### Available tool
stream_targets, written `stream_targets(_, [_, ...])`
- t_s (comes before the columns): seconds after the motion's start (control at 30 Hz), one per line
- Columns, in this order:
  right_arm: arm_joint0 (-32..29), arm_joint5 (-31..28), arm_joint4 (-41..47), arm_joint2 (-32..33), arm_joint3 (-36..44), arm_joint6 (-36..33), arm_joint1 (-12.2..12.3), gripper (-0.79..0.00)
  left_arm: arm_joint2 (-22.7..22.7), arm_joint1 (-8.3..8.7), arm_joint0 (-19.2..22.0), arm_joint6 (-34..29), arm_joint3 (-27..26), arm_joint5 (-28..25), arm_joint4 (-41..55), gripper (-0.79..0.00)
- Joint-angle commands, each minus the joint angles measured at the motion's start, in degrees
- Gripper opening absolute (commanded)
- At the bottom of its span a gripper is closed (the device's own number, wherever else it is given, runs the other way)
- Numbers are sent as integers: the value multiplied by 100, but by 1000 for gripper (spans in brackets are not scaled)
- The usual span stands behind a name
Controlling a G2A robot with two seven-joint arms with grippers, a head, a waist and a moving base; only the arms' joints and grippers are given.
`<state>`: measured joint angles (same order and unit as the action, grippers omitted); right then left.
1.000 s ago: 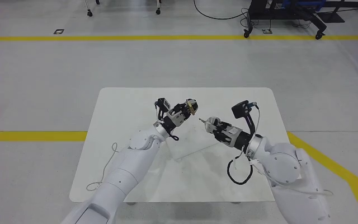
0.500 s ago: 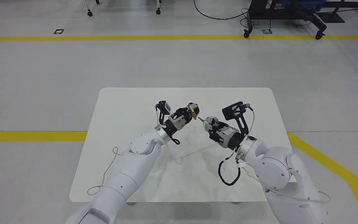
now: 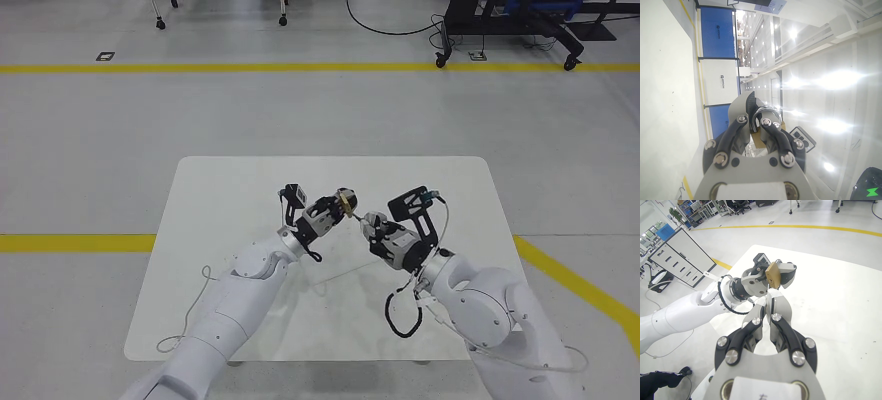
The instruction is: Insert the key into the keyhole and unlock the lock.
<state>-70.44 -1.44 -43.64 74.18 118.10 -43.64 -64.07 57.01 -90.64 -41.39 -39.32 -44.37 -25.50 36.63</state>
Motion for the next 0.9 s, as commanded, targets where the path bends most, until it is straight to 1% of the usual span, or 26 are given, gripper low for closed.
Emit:
stream_targets(0.0, [-2, 3, 15, -26, -10, -19, -3, -785, 3, -7, 0, -14, 4, 24, -3, -785])
stream_targets(0.27, [141, 145, -250, -127, -133, -108, -12, -785, 36, -30, 5, -72, 43, 20, -47, -785])
stream_targets(0.53, [251, 198, -246, -218, -181, -137, -32, -785, 58, -55, 50, -92, 126, 24, -126, -785])
stream_targets(0.87, [366, 347, -588, -358, -202, -232, -50, -785, 101, -76, 89, -68, 204, -10, -247, -785])
